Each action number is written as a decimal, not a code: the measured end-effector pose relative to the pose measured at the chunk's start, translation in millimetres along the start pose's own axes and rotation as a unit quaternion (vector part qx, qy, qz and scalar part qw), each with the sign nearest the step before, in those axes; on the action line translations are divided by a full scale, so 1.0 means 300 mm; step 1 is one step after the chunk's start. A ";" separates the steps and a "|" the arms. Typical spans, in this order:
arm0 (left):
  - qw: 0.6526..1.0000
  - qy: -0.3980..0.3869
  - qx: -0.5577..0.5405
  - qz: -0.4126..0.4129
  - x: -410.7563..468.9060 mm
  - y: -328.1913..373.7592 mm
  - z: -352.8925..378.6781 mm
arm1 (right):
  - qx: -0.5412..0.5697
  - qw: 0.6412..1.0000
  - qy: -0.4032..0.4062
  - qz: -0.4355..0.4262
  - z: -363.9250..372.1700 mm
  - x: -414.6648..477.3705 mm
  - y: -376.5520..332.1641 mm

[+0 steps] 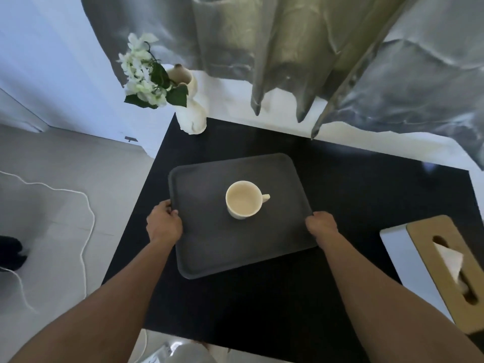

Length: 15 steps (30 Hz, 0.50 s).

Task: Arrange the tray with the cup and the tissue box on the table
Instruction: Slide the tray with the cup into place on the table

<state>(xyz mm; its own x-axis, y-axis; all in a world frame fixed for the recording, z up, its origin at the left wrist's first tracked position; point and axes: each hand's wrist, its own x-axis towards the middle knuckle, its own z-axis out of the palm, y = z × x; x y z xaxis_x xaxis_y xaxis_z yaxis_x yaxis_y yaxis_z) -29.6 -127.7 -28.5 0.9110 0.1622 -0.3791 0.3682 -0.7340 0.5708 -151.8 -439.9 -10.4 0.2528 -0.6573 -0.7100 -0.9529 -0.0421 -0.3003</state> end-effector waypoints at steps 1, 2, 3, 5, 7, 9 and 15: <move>1.000 -0.005 0.001 0.006 0.003 0.020 0.005 | 0.014 1.000 -0.004 0.003 -0.013 0.003 0.011; 1.000 -0.012 0.006 0.012 0.006 0.039 0.007 | 0.028 1.000 -0.009 0.011 -0.024 0.008 0.024; 1.000 -0.019 0.010 0.021 0.012 0.062 0.014 | 0.043 0.999 -0.014 0.017 -0.040 0.016 0.036; 0.999 -0.033 0.016 0.029 0.025 0.099 0.024 | 0.075 0.996 -0.023 0.029 -0.062 0.036 0.060; 0.998 -0.046 0.015 0.034 0.038 0.132 0.032 | 0.094 0.995 -0.028 0.038 -0.079 0.046 0.074; 0.997 -0.064 0.010 0.034 0.052 0.165 0.040 | 0.099 0.994 -0.031 0.044 -0.095 0.049 0.082; 0.993 -0.110 -0.025 0.024 0.098 0.292 0.073 | 0.121 0.992 -0.022 0.034 -0.122 0.086 0.095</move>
<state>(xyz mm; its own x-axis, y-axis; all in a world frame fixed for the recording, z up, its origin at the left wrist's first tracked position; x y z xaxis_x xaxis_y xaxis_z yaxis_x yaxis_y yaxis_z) 25.2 -201.6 -5.7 0.8672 -0.0231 -0.4974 0.3396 -0.7031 0.6247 -178.7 -485.7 -14.0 0.2013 -0.6189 -0.7592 -0.9009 0.1872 -0.3915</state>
